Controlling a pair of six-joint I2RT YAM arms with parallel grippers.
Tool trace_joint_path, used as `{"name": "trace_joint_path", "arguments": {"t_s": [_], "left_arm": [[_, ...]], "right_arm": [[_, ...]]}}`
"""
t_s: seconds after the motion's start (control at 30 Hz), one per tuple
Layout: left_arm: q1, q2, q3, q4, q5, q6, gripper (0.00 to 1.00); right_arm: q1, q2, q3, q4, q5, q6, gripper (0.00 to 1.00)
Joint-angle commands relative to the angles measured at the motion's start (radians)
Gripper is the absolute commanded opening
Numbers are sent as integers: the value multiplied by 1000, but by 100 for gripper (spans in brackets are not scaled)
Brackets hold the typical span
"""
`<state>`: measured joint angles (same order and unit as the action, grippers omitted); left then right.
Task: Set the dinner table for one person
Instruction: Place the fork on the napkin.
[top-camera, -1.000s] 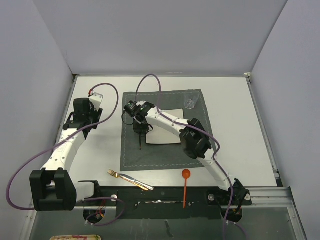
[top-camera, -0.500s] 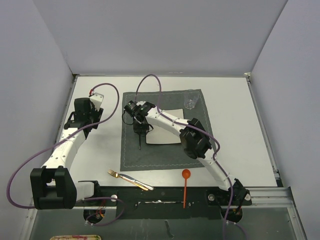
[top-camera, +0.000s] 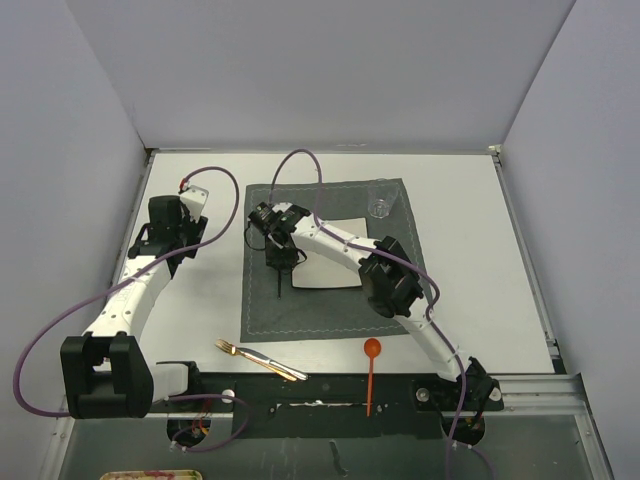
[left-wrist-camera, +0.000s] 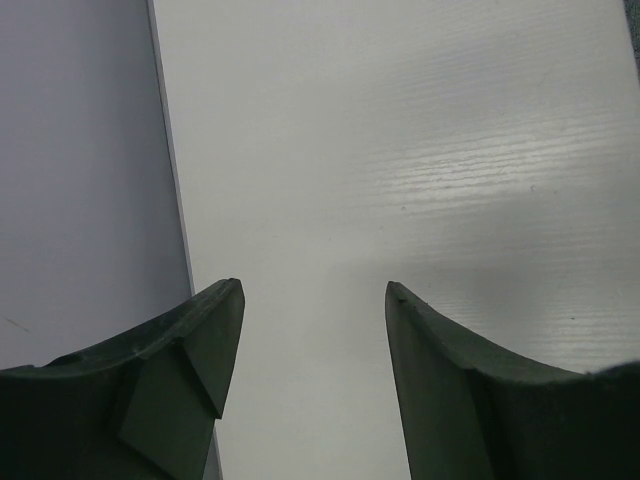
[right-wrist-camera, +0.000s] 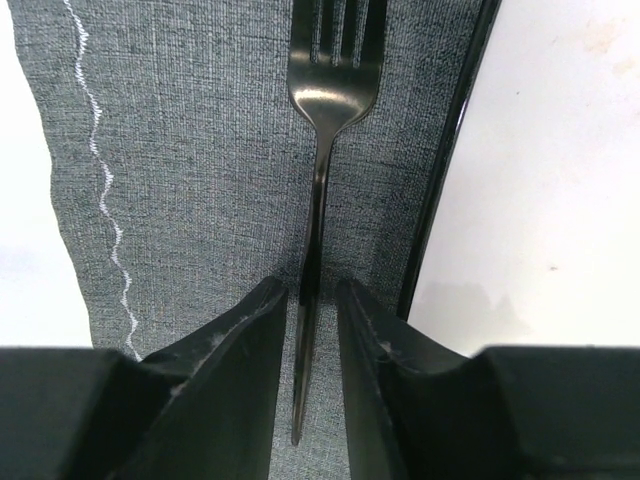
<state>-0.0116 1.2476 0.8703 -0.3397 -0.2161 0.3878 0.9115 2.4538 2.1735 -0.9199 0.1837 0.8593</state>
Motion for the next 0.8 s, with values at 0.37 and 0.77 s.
{"name": "trace_joint_path", "arguments": {"t_s": [0.37,0.77], "left_arm": [[-2,1,23,38,21,8,58],[-3,-6,25,24,32,12,59]], "right_arm": [[13,-37,-11,72,8,-42,26],[62,-111,-10,68,145,-96,24]]}}
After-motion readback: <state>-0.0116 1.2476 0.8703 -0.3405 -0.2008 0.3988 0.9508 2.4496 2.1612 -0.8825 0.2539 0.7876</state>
